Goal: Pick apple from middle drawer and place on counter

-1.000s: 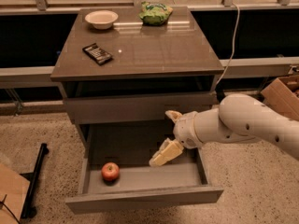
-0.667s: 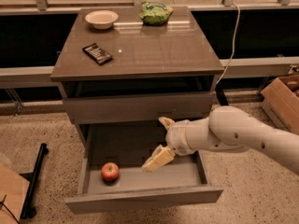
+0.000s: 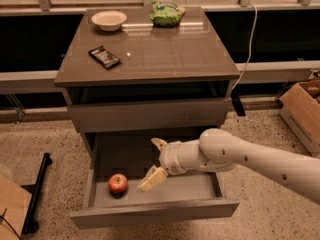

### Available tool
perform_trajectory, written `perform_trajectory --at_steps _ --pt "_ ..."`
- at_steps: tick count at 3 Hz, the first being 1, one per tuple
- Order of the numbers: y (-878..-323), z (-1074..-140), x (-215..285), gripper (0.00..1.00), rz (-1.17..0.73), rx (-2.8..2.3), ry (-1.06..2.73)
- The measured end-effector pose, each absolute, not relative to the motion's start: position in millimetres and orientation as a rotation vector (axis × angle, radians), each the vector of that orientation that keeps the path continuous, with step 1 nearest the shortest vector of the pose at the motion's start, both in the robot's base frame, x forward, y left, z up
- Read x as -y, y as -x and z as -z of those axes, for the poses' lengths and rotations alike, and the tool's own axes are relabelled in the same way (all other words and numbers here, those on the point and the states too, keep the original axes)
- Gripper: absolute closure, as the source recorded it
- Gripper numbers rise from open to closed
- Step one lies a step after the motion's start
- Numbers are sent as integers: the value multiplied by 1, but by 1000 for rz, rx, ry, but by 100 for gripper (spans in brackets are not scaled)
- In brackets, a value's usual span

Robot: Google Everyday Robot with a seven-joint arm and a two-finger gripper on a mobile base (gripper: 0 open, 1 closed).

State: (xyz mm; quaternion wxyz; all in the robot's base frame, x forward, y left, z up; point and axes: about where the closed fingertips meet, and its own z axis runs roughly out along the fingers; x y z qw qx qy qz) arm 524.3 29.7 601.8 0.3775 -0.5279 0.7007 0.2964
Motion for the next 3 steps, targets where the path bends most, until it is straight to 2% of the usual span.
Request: perform_trajectory --at_steps 2,3 --pt "-546 -558 -44 0 -826 -1829 1306" --pt "-547 -542 -45 0 -792 -1859 1307"
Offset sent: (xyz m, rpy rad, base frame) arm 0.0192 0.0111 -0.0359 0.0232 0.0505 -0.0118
